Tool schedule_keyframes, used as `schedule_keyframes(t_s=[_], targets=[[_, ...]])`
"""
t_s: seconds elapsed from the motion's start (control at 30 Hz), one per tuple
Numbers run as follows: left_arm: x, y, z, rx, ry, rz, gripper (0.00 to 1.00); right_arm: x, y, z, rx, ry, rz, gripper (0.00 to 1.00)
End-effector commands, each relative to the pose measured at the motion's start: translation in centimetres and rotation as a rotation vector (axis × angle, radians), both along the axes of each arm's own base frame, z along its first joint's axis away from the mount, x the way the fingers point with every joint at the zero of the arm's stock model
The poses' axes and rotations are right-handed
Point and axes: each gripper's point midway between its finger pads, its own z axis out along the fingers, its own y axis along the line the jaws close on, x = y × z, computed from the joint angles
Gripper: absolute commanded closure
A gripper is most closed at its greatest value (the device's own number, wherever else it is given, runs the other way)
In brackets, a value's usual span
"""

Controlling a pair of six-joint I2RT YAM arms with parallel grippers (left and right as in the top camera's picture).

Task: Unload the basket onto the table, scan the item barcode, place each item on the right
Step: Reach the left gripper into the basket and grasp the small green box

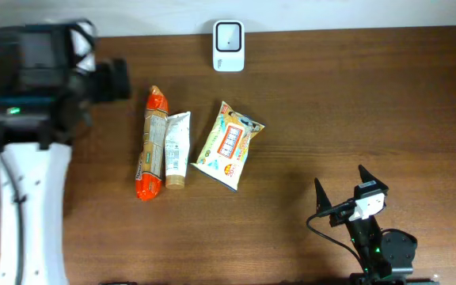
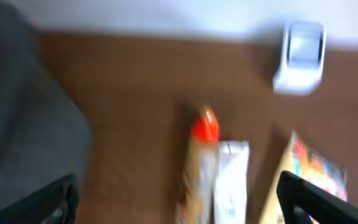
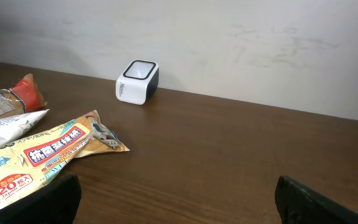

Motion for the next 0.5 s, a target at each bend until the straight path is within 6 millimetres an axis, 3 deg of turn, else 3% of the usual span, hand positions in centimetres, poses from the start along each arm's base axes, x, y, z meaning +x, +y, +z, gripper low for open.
schedule_keyframes(t_s=[0.0, 0.1, 0.2, 0.37, 0.47], targets=[[-1.0, 5.8, 7.4, 0.033, -0.182, 0.136, 0.01, 0.0, -0.1, -0.2, 0.004, 0.003, -0.004, 0.01], [-2.3, 11.2, 7.4, 0.044, -0.175, 0.276, 0.01, 0.0, -0.1, -0.2, 0.004, 0.003, -0.004, 0.01], [-3.2, 13.6, 7.4, 0.072, -0.167, 0.325, 0.01, 0.0, -0.1, -0.2, 0.004, 0.003, -0.004, 0.01], [-4.1, 18.4, 11.2, 0.189, -0.289, 0.486, 0.0, 0.0, -0.1, -0.2, 0.004, 0.003, -0.004, 0.01], [-5.1, 21.2, 10.0, 0.199, -0.242, 0.552, 0.01, 0.0, -0.1, -0.2, 0.004, 0.003, -0.004, 0.01]])
